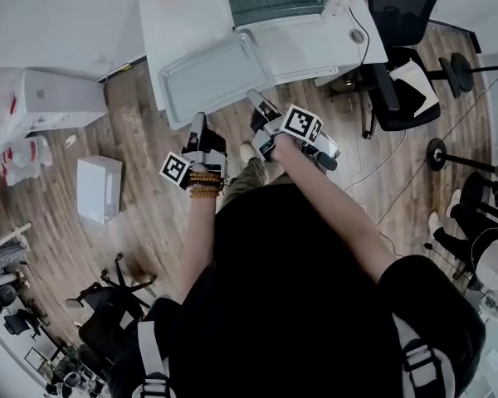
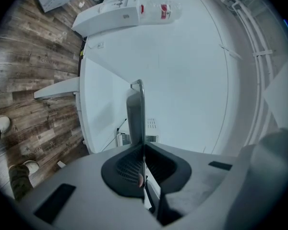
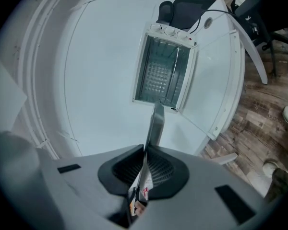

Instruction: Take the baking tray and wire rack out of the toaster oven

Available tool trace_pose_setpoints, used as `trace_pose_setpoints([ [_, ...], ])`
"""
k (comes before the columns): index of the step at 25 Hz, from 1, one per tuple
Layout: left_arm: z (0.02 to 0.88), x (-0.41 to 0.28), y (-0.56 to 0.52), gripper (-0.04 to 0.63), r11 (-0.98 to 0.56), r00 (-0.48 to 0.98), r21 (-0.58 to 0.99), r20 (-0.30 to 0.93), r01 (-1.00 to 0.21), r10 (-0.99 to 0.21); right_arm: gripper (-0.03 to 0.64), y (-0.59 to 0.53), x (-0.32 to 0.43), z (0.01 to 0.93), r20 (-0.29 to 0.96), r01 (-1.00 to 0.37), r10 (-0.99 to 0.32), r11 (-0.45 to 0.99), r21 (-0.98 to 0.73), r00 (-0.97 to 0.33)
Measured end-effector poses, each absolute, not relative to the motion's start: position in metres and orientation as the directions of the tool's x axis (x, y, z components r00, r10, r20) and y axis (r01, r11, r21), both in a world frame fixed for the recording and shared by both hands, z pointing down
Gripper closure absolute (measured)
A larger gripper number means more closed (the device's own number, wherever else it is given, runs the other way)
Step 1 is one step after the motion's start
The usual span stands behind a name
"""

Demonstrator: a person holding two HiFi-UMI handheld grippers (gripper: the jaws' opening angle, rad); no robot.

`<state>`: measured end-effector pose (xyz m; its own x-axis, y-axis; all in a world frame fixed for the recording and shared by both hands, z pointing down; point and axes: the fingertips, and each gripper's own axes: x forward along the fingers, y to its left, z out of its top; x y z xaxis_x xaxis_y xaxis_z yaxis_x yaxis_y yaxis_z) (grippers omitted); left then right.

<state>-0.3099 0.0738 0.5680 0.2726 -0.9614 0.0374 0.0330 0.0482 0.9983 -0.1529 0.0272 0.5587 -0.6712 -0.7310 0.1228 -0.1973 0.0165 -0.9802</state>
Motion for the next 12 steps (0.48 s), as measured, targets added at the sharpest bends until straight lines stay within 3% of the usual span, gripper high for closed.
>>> trace_pose_setpoints([
  [12, 0.599, -0.358, 0.053, 0.565, 0.112, 0.248, 0.992, 0.095, 0.057, -0.964, 0.575, 0.006, -0.203, 0.591, 0.224, -0.257, -0.680, -0.054, -0.965, -0.699],
])
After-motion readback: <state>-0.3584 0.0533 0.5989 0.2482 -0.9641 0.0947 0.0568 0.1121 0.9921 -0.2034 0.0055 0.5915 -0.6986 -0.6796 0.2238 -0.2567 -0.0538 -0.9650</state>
